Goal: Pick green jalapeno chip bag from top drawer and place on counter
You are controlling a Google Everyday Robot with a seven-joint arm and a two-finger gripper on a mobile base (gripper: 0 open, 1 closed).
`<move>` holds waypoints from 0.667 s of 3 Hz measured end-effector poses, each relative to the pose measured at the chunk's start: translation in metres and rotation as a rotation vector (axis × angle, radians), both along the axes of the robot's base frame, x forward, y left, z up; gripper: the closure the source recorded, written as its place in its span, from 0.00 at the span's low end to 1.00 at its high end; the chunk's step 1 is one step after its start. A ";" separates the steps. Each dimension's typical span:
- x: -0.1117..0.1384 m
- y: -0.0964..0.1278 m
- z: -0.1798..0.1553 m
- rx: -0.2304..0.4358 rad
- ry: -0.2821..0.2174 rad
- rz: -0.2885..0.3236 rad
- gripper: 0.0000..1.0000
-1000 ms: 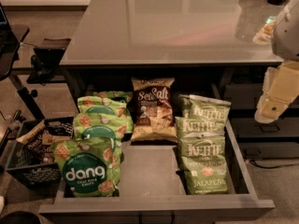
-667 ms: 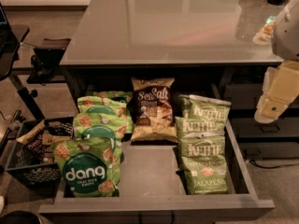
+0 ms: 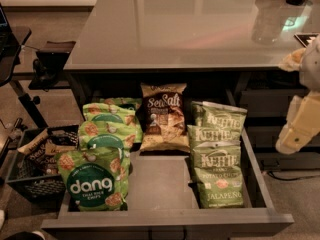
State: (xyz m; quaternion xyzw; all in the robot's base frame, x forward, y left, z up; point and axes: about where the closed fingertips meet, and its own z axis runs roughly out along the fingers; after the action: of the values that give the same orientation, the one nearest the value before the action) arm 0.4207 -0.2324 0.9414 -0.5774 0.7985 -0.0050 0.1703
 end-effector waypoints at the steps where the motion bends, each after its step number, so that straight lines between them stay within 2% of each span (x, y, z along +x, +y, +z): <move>1: -0.018 -0.006 -0.042 0.056 0.020 -0.051 0.00; 2: -0.033 -0.003 -0.090 0.084 0.011 -0.128 0.00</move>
Offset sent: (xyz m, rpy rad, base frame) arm -0.0409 0.0009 -0.1606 0.1253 -0.0297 -0.2366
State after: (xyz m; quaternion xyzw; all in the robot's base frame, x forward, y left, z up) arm 0.3879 -0.2350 0.8510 -0.5176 0.8341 0.0207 0.1894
